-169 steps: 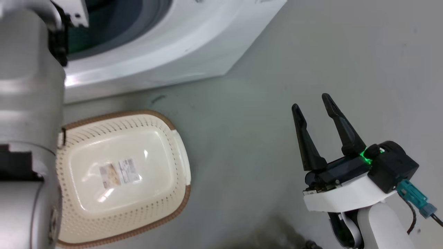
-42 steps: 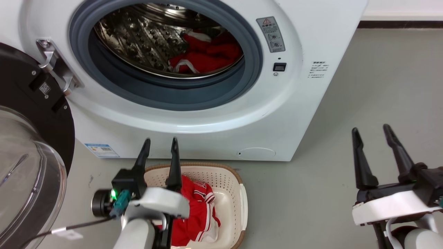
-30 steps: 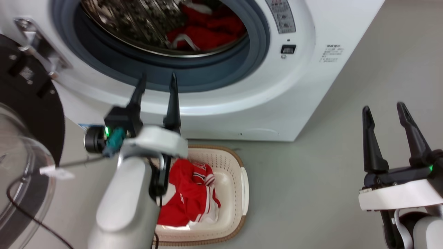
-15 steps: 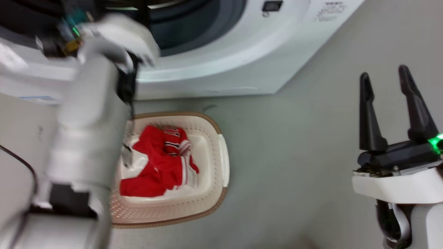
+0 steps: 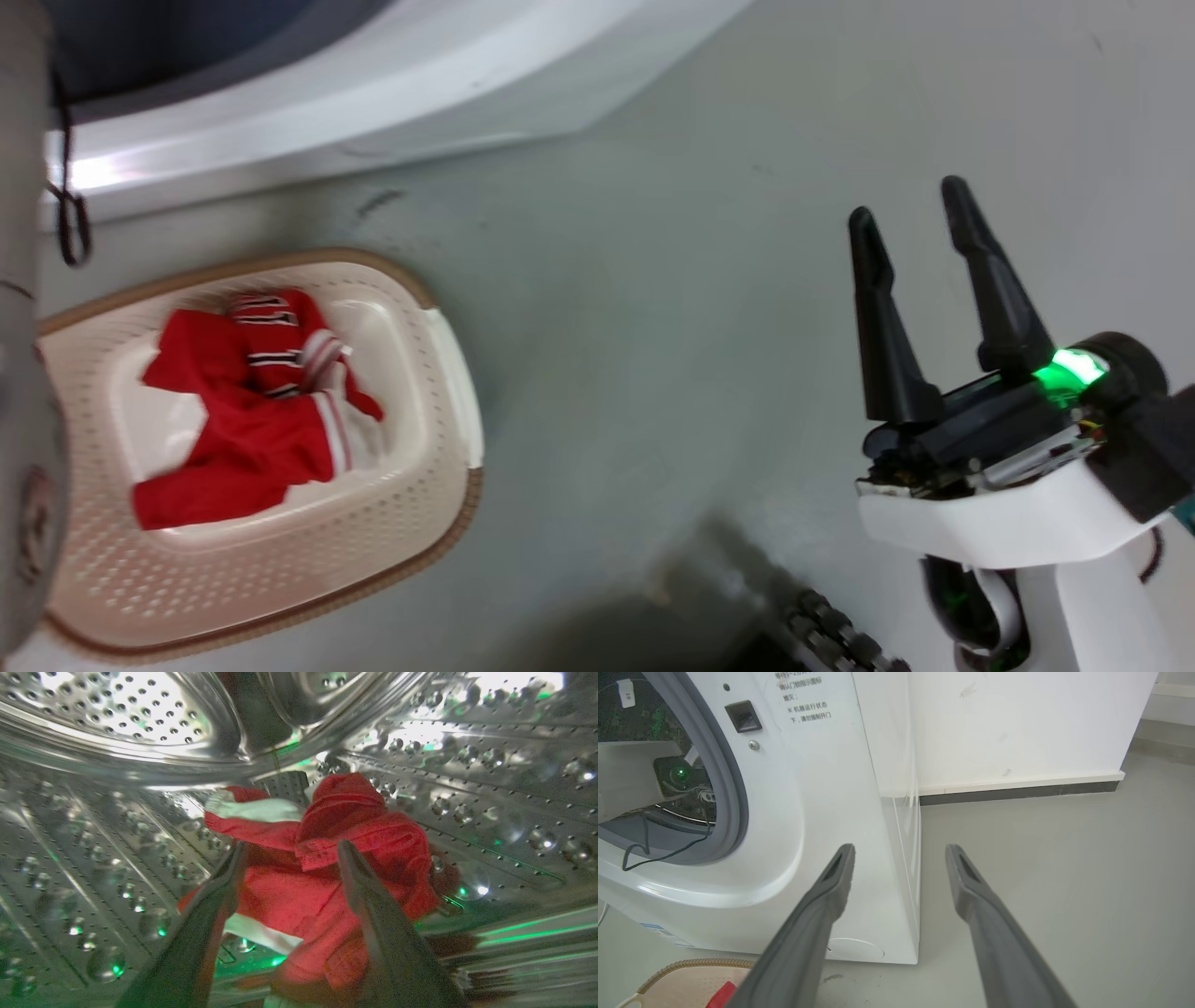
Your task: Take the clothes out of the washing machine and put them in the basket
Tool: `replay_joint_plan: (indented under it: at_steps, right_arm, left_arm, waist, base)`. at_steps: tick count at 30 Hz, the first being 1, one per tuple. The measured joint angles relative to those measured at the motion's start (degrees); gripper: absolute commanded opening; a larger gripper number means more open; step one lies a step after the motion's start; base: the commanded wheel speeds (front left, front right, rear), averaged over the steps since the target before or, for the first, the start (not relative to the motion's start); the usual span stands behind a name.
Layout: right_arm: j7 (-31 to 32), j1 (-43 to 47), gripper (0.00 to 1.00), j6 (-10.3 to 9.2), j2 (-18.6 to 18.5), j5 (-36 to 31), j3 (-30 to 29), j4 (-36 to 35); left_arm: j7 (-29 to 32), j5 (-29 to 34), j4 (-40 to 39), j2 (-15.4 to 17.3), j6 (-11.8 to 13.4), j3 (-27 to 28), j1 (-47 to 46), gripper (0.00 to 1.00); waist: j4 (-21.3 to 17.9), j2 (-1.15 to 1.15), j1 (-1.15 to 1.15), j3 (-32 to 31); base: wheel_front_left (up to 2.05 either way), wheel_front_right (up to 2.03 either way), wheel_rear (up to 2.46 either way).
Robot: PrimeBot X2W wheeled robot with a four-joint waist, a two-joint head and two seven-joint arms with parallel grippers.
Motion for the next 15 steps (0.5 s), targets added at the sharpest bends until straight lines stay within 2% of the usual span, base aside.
replay_joint_plan:
  at_steps: [8,13,14,15]
  right_arm:
    - [-1.1,-0.7,1.00,0.00,0.0,3.1,3.9,2.2]
    - [-1.4,-1.2,1.00,0.00,0.0,4.2,5.2,3.0]
    - [-1.4,-1.2,1.00,0.00,0.0,4.4,5.3,3.1]
    - [-1.4,-1.3,1.00,0.01,0.0,4.4,5.3,3.1]
  left_arm:
    - [11.7,0.6,3.0,2.7,1.3,-1.1,-7.0,1.00]
    - [16.2,0.8,3.2,4.0,1.6,-1.5,-9.2,1.00]
    - [17.0,0.8,3.3,4.1,1.6,-1.7,-9.3,0.88]
    - [17.7,0.7,3.3,4.1,2.1,-1.6,-9.4,0.41]
  waist:
    - [-5.3,0.00,0.00,5.6]
    - [-7.2,0.00,-0.01,7.1]
    - [-7.3,0.00,-0.01,7.2]
    - [-7.4,0.00,-0.01,7.2]
  base:
    - [0.00,0.00,0.00]
    - [0.00,0.00,0.00]
    - [0.00,0.00,0.00]
    - [0.00,0.00,0.00]
